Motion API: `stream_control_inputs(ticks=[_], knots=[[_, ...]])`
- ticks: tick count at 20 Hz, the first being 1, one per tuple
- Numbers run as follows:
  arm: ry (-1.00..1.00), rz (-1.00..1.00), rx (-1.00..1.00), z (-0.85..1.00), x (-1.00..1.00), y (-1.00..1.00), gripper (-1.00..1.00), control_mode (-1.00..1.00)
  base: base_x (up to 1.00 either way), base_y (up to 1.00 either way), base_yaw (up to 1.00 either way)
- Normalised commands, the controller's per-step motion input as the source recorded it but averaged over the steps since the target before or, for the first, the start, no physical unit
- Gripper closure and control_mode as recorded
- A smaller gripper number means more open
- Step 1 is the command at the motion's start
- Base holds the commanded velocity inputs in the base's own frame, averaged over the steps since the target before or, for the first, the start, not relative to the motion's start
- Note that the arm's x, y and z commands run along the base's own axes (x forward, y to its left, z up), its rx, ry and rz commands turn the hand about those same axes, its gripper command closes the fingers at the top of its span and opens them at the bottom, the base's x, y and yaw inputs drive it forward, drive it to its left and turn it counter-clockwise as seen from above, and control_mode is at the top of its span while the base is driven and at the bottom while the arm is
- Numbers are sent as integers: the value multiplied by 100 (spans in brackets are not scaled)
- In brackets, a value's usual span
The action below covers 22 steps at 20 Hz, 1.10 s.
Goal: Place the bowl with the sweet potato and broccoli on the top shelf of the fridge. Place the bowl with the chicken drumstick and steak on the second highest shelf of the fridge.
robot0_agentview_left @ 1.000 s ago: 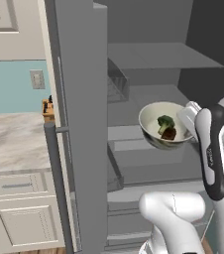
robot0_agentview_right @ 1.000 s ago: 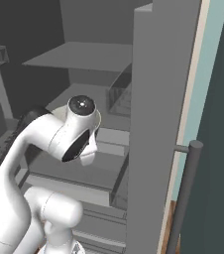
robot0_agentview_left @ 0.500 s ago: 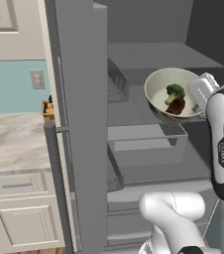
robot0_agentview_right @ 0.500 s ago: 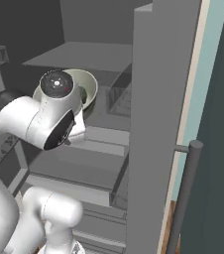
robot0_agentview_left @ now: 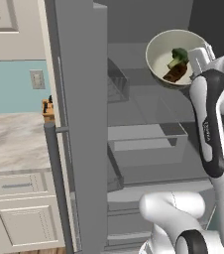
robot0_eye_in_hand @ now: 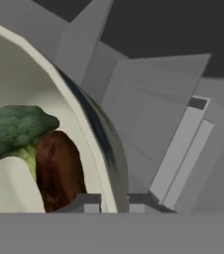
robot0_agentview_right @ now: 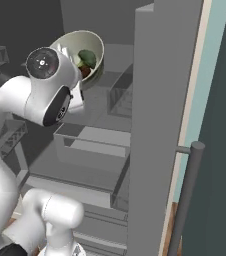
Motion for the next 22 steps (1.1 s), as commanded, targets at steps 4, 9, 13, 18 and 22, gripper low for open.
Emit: stream_control_inputs(ticks=[4,9,13,18,22], knots=[[-7,-13,4,65,100,0,100,-100,0,0,0],[2,-1,28,32,80,0,100,-100,0,0,0],[5,0,12,0,29,2,100,-100,0,0,0],[7,0,0,-28,66,0,100,-100,0,0,0],[2,0,1,-1,99,0,100,-100,0,0,0]])
